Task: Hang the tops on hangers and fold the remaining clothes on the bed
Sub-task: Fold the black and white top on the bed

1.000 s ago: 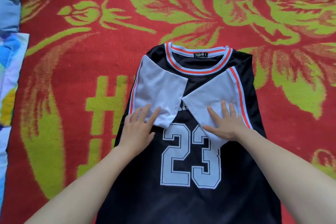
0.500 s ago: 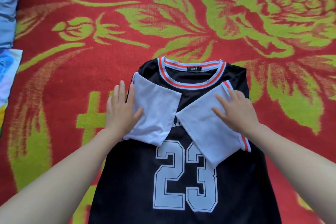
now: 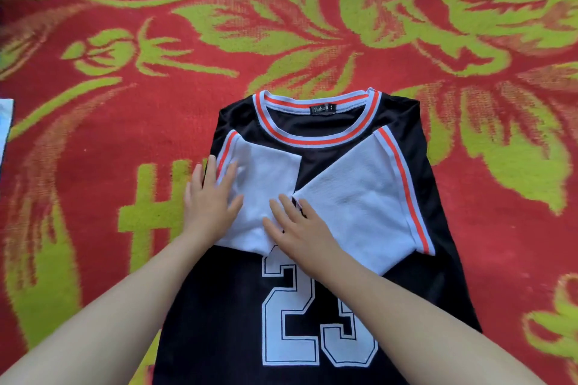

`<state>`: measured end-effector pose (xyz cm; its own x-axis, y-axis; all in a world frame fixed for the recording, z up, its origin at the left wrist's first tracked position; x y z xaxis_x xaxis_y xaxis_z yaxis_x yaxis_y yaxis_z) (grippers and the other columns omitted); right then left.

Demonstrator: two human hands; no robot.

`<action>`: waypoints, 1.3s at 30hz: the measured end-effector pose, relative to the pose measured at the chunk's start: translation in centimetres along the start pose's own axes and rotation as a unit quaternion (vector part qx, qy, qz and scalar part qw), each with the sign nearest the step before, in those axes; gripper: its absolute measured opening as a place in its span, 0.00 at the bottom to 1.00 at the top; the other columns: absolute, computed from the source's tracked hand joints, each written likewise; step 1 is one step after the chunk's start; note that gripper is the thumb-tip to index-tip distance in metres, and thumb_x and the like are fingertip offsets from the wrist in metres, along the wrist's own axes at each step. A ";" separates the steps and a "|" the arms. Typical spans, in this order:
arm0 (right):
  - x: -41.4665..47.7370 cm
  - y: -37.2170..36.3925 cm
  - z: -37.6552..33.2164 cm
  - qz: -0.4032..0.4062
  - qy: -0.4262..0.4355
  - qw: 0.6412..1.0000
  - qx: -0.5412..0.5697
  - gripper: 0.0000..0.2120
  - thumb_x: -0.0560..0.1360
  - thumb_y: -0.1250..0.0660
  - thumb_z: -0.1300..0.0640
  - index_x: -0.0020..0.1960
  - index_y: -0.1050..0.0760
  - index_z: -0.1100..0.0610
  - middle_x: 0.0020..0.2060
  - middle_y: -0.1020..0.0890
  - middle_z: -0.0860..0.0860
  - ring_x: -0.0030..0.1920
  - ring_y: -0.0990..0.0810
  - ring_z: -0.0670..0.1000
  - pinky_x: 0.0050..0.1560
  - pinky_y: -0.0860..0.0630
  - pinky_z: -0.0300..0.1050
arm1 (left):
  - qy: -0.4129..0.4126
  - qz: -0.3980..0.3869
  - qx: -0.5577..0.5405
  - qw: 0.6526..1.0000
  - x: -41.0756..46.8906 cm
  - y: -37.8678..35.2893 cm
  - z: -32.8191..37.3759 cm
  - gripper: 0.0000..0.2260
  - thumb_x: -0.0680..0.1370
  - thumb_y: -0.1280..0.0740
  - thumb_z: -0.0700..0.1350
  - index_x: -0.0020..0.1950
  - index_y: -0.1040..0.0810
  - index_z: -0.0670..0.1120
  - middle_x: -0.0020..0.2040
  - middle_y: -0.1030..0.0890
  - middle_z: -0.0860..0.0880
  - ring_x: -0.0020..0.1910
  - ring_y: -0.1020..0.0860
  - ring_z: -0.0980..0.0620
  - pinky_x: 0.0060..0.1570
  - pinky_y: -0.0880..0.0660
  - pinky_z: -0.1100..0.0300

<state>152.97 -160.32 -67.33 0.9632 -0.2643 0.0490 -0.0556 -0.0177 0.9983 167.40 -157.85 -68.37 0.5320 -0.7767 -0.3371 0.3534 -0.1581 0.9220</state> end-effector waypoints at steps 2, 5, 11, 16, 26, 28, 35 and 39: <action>1.3 -0.7 0.2 -0.053 -0.021 0.998 -0.005 0.16 0.68 0.46 0.67 0.35 0.21 0.55 0.44 0.17 0.57 0.50 0.19 0.59 0.53 0.31 0.53 | 0.054 -0.037 -0.016 0.998 0.0 0.0 -1.9 0.27 0.80 0.42 0.54 0.77 0.48 0.56 0.78 0.54 0.46 0.76 0.53 0.42 0.71 0.50 0.45; 2.6 0.6 0.2 -0.047 0.000 0.999 0.007 0.10 0.61 0.39 0.68 0.28 0.25 0.56 0.33 0.20 0.55 0.46 0.18 0.57 0.51 0.24 0.51 | 0.074 -0.072 -0.025 0.994 -0.3 0.1 -3.5 0.26 0.80 0.45 0.59 0.76 0.50 0.60 0.78 0.55 0.46 0.76 0.54 0.44 0.71 0.52 0.46; 1.1 6.3 -2.9 0.141 0.130 0.980 0.060 0.12 0.68 0.41 0.69 0.31 0.30 0.55 0.24 0.32 0.51 0.26 0.33 0.52 0.35 0.28 0.44 | 0.075 -0.061 0.010 0.995 -0.6 0.6 -4.1 0.26 0.81 0.45 0.55 0.77 0.51 0.56 0.78 0.54 0.44 0.75 0.52 0.43 0.70 0.49 0.47; -0.9 0.2 -1.7 -0.102 0.143 0.984 -0.022 0.17 0.55 0.25 0.38 0.25 0.25 0.50 0.23 0.26 0.46 0.27 0.26 0.48 0.30 0.32 0.36 | 0.052 -0.066 0.118 0.989 -0.7 0.0 -3.1 0.32 0.79 0.45 0.58 0.77 0.57 0.53 0.77 0.57 0.41 0.76 0.54 0.43 0.72 0.49 0.47; -1.3 3.7 15.7 0.040 -0.252 0.960 0.112 0.18 0.70 0.40 0.53 0.51 0.21 0.63 0.45 0.20 0.62 0.45 0.21 0.64 0.41 0.24 0.55 | -0.077 0.004 0.148 0.986 1.9 1.4 -0.7 0.37 0.74 0.34 0.57 0.77 0.50 0.51 0.76 0.53 0.36 0.75 0.51 0.36 0.69 0.47 0.40; -2.8 3.5 21.6 -0.036 -0.371 0.925 0.077 0.21 0.74 0.37 0.57 0.66 0.30 0.61 0.62 0.28 0.63 0.60 0.29 0.65 0.54 0.30 0.59 | -0.029 0.001 0.092 0.995 3.6 2.8 -0.7 0.35 0.78 0.40 0.58 0.77 0.57 0.54 0.77 0.58 0.39 0.76 0.54 0.40 0.71 0.49 0.44; -5.8 1.2 28.8 -0.022 -0.560 0.699 0.444 0.34 0.76 0.33 0.60 0.76 0.47 0.56 0.72 0.35 0.55 0.68 0.32 0.55 0.62 0.30 0.50 | 0.130 -0.032 -0.336 0.932 9.1 4.0 -2.3 0.32 0.77 0.36 0.41 0.77 0.47 0.52 0.68 0.31 0.44 0.63 0.30 0.44 0.60 0.29 0.52; -5.6 0.6 29.0 0.001 -0.583 0.668 0.463 0.24 0.75 0.31 0.61 0.69 0.32 0.60 0.61 0.25 0.57 0.52 0.25 0.51 0.46 0.28 0.43 | 0.173 -0.002 -0.443 0.880 10.4 4.7 -2.1 0.28 0.77 0.34 0.37 0.75 0.38 0.47 0.63 0.26 0.46 0.52 0.27 0.51 0.43 0.31 0.63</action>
<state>139.91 -186.83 -67.88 0.1343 -0.8261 -0.5473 -0.7151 -0.4631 0.5236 176.21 -165.41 -67.97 0.6775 -0.5216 -0.5186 0.7353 0.4965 0.4613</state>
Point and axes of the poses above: each hand's wrist, its own x-axis towards the middle knuckle, its own y-axis out of the back of the hand, z = x × y, the point moved 8 cm from there along x, towards the middle knuckle
